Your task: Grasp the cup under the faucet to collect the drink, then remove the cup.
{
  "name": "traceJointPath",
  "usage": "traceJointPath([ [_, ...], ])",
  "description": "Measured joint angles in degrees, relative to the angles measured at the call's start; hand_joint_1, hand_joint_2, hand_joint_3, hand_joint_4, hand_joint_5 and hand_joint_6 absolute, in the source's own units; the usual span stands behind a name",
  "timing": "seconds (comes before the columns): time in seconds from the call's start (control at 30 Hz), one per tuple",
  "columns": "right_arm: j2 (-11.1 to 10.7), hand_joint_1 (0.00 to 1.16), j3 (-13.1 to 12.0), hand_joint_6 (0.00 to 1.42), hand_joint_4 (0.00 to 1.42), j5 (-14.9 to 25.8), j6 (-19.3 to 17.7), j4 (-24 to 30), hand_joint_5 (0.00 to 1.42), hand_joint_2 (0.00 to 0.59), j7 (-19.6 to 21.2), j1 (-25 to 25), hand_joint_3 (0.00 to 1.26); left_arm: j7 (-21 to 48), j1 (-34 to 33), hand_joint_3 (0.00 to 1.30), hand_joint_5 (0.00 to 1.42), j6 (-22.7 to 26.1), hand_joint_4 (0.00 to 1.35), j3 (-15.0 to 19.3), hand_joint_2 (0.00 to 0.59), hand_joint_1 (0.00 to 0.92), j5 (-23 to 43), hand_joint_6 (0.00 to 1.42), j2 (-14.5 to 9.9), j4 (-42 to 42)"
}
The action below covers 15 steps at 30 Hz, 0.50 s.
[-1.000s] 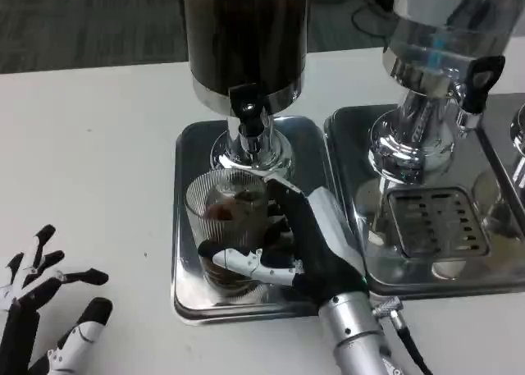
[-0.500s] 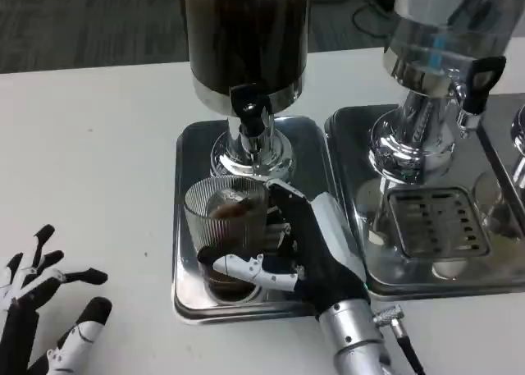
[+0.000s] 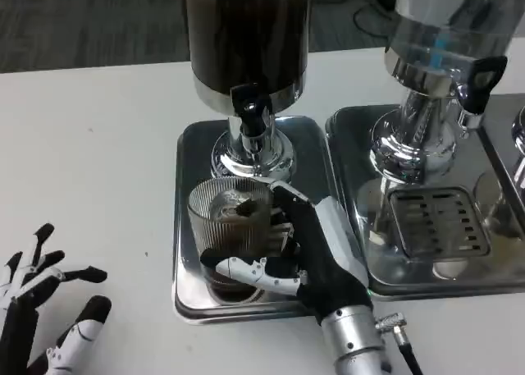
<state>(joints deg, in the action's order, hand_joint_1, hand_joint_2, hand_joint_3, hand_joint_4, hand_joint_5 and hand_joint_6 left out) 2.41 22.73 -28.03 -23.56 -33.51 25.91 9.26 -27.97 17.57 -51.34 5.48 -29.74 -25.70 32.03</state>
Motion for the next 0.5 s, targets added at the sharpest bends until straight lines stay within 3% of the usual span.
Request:
traceJointPath([
  [0.5, -0.1, 0.95, -0.4, 1.31, 0.58, -2.1, -2.0, -0.3, 0.88, 0.176, 5.4, -1.1, 0.47, 1.2, -0.5, 0.50, 0.17, 0.0, 0.00, -0.2, 0.194, 0.000, 0.2, 0.00, -0.8, 0.3],
])
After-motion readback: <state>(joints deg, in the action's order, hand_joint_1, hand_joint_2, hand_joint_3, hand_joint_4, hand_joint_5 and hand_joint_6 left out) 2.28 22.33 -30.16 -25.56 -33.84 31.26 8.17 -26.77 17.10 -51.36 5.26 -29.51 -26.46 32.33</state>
